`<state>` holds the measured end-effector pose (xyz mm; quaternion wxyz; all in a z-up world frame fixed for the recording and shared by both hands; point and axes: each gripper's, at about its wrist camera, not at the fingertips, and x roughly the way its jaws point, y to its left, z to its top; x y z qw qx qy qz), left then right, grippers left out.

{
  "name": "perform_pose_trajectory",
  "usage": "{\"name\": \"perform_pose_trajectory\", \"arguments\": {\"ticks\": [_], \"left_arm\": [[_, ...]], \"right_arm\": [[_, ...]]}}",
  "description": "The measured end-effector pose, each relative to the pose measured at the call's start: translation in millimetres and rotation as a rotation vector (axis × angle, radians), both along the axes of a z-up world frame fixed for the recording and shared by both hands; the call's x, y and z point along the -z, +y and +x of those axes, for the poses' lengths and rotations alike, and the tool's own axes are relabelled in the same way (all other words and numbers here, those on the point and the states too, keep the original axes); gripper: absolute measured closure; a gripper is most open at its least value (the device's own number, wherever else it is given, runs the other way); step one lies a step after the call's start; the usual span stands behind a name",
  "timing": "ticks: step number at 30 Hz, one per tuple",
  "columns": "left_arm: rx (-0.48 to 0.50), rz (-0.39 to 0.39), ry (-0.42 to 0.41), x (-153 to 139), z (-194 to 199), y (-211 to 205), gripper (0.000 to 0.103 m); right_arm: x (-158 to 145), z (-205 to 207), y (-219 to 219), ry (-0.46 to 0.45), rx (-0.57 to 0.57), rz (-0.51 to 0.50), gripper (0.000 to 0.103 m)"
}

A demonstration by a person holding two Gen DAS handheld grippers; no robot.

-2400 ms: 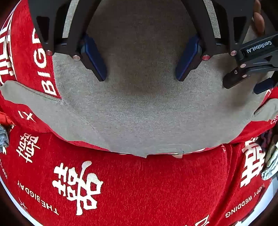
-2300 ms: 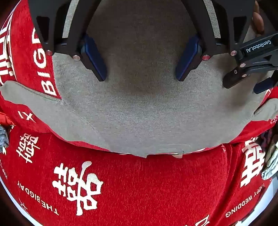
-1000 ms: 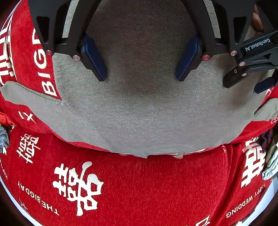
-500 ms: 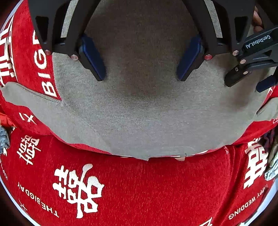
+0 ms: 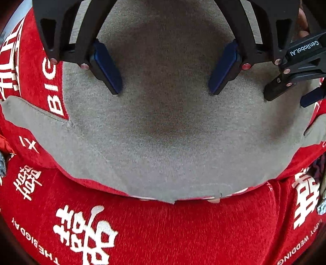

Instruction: Fold small clothes

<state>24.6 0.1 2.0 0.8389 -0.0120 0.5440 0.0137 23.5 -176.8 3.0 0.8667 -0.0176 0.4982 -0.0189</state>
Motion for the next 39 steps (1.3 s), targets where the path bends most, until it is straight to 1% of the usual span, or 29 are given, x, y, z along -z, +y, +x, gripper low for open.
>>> {"name": "perform_pose_trajectory", "arguments": {"ticks": [7,10,12,15,24,32,39], "left_arm": [[-0.006,0.001,0.111,-1.2,12.7,-1.6,0.0],[-0.023,-0.01,0.139,-3.6,16.5,-0.6,0.0],[-0.031,-0.015,0.142,-4.9,19.0,-1.9,0.0],[-0.036,-0.007,0.142,-5.5,23.2,-6.6,0.0],[0.007,0.011,0.121,-10.9,36.0,-41.4,0.0],[0.056,0.029,0.1,-12.3,50.7,-90.2,0.0],[0.121,0.041,0.077,-18.6,62.3,-141.2,0.0]], "right_arm": [[-1.4,15.5,-1.6,0.121,-0.038,-0.001,0.011],[-4.9,22.9,-4.7,0.155,-0.036,0.018,0.011],[-8.0,25.9,-7.7,0.146,-0.033,0.024,0.011],[-8.5,31.8,-14.7,0.141,-0.014,0.001,0.011],[-15.9,42.1,-47.8,0.108,0.029,0.022,0.011],[-23.3,48.0,-88.1,0.069,0.069,0.036,0.011],[-25.4,46.7,-141.5,0.052,0.144,0.054,0.011]]}}
